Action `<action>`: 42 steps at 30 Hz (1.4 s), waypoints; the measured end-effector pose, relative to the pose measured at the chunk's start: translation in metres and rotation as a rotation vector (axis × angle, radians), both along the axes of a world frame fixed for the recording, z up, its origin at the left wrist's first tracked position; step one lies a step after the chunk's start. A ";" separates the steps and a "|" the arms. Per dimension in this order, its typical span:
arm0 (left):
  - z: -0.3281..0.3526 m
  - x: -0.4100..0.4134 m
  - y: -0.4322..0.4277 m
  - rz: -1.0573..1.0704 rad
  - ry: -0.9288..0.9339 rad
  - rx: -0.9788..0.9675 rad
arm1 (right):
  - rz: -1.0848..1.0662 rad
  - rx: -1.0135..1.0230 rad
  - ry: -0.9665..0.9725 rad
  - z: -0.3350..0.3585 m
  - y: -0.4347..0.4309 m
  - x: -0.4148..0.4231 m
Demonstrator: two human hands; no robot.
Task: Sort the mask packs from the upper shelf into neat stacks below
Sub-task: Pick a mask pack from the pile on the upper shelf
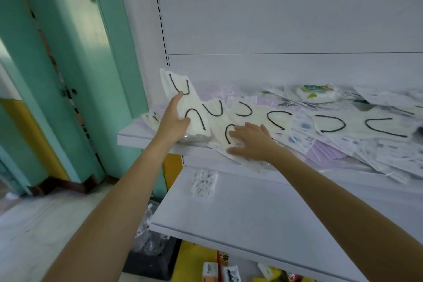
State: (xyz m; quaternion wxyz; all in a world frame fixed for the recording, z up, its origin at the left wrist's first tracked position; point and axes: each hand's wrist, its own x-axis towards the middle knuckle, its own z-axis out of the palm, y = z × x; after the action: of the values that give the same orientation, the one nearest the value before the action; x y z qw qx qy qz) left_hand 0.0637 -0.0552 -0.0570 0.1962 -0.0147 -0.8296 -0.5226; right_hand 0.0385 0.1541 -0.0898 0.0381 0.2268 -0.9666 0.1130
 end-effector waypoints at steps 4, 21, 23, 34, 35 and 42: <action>-0.004 0.002 -0.008 0.089 -0.055 -0.041 | -0.130 -0.220 0.137 -0.003 -0.008 -0.002; 0.006 0.007 0.052 -0.192 -0.171 0.376 | 0.204 -0.711 -0.027 0.013 0.009 0.018; 0.001 0.007 0.065 -0.222 -0.224 0.379 | 0.252 -0.577 -0.013 0.005 0.009 0.018; -0.013 0.003 0.076 0.028 -0.023 0.085 | -0.288 0.019 0.118 0.011 0.082 -0.011; -0.015 0.002 0.077 0.074 -0.031 0.077 | -0.292 0.028 0.148 0.010 0.084 -0.012; -0.012 0.017 0.092 0.157 0.018 0.112 | -0.404 -0.541 0.257 0.031 0.079 -0.012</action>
State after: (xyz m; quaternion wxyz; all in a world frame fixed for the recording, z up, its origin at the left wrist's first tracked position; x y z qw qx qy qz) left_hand 0.0803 0.0366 -0.0688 0.2444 0.0567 -0.7958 -0.5511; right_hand 0.0263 0.2326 -0.0584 0.2396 0.0251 -0.9143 0.3255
